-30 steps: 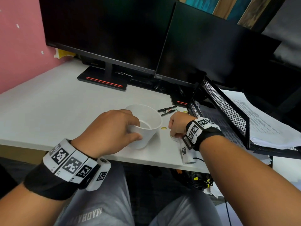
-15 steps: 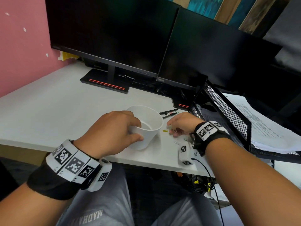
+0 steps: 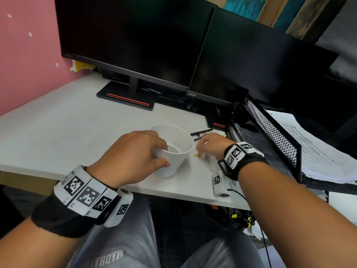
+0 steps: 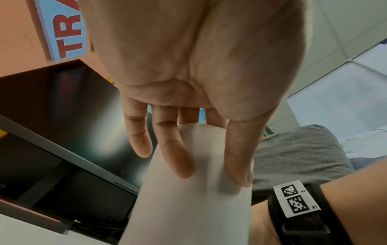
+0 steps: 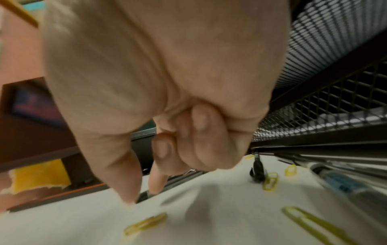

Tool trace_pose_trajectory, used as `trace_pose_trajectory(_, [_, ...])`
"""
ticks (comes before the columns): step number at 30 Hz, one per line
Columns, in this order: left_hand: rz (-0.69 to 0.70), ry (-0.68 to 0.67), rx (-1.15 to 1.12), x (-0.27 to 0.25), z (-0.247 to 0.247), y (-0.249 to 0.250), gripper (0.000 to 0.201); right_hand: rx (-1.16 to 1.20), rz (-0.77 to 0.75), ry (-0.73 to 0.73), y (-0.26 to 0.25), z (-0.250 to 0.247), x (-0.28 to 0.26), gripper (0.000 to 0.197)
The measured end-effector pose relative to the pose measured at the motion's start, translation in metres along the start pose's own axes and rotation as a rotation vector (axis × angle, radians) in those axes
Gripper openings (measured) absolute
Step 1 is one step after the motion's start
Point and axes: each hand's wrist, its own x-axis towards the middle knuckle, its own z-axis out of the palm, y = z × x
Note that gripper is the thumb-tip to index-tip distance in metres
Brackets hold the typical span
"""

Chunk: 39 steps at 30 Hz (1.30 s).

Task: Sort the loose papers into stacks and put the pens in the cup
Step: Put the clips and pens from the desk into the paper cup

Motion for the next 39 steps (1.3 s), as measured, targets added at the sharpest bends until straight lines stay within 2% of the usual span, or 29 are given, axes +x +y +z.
trace_pose_trajectory(2, [-0.001, -0.003, 0.001, 0.0, 0.0, 0.001, 0.03, -0.093, -0.033, -0.007, 0.001, 0.004, 0.004, 0.022])
trace_pose_trajectory(6, [-0.003, -0.005, 0.005, 0.0, 0.0, 0.0, 0.031, -0.302, -0.025, -0.045, -0.004, 0.007, 0.007, 0.022])
trace_pose_trajectory(8, [-0.004, -0.006, 0.009, 0.0, 0.0, 0.0, 0.032, -0.301, 0.005, -0.05, -0.003, 0.007, 0.005, 0.029])
trace_pose_trajectory(12, [0.0, -0.002, 0.007, 0.0, -0.001, 0.0, 0.033, -0.31, 0.006, -0.126, 0.002, 0.007, 0.002, 0.028])
trace_pose_trajectory(16, [0.01, -0.001, 0.0, -0.001, -0.002, 0.001, 0.032, -0.251, -0.027, -0.159, 0.008, 0.011, -0.002, 0.032])
trace_pose_trajectory(19, [0.017, -0.002, 0.002, -0.001, -0.001, 0.001, 0.031, -0.127, -0.063, -0.141, 0.002, -0.002, -0.011, 0.014])
trace_pose_trajectory(22, [0.027, -0.005, 0.024, 0.0, 0.001, 0.001, 0.033, 0.122, -0.177, -0.038, -0.018, -0.031, -0.025, 0.029])
trace_pose_trajectory(24, [0.033, -0.005, 0.029, 0.0, 0.003, 0.002, 0.033, 0.199, -0.283, -0.002, -0.039, -0.049, -0.043, 0.033])
trace_pose_trajectory(29, [0.053, -0.017, 0.029, -0.001, 0.008, 0.008, 0.029, -0.041, -0.482, -0.082, -0.085, -0.06, -0.087, 0.018])
trace_pose_trajectory(31, [0.06, -0.023, 0.028, -0.001, 0.009, 0.01, 0.028, -0.043, -0.494, -0.124, -0.089, -0.054, -0.095, 0.017])
trace_pose_trajectory(34, [0.064, -0.023, 0.03, -0.002, 0.01, 0.011, 0.028, 0.111, -0.535, -0.109, -0.079, -0.051, -0.098, 0.019])
trace_pose_trajectory(37, [0.07, -0.011, 0.023, -0.002, 0.01, 0.01, 0.028, 0.385, -0.492, 0.029, -0.055, -0.051, -0.089, 0.012])
trace_pose_trajectory(39, [0.075, -0.001, 0.024, -0.002, 0.01, 0.009, 0.028, 0.39, -0.39, 0.125, -0.029, -0.049, -0.076, 0.009])
